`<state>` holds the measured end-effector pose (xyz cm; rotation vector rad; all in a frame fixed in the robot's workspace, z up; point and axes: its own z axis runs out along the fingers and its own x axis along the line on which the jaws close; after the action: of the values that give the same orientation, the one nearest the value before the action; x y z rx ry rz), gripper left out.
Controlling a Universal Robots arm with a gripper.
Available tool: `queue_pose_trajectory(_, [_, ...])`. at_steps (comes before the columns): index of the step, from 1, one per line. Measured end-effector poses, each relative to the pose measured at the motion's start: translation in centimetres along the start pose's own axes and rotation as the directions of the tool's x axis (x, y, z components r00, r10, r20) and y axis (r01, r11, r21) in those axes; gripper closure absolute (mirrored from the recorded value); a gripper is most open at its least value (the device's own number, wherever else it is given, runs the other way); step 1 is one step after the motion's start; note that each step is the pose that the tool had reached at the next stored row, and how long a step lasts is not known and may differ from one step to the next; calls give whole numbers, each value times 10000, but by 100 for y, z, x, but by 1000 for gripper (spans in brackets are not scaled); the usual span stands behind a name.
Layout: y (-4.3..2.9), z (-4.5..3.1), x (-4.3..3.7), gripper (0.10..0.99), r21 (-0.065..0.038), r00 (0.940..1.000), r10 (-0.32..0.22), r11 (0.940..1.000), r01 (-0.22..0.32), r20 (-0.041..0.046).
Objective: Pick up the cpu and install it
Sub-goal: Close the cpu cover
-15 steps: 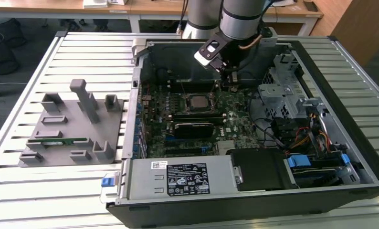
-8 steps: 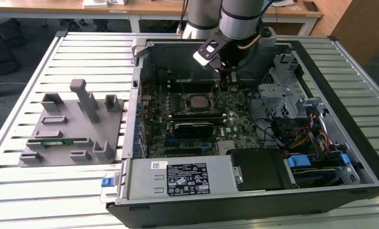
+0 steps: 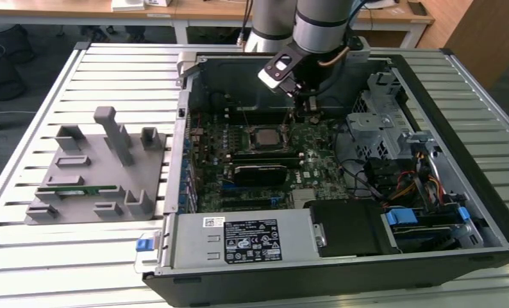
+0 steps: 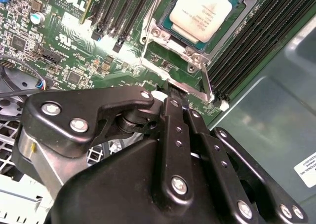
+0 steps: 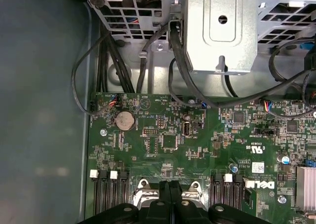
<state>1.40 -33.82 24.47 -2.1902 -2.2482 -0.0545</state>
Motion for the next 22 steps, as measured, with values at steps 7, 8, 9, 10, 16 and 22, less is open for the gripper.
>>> queue_pose_trajectory(7, [-20,0,1,980,0,10000,0,10000,0,0])
queue_pose_trajectory(8, [-22,0,1,980,0,10000,0,10000,0,0])
queue_pose_trajectory(9, [-24,0,1,980,0,10000,-1,10000,1,0])
queue_pose_trajectory(10, [-25,0,1,980,0,10000,-1,10000,1,0])
queue_pose_trajectory(16, [-42,-1,1,980,0,10000,-1,10000,1,-1])
queue_pose_trajectory(22, [-59,-1,2,980,0,10000,-1,10000,1,-1])
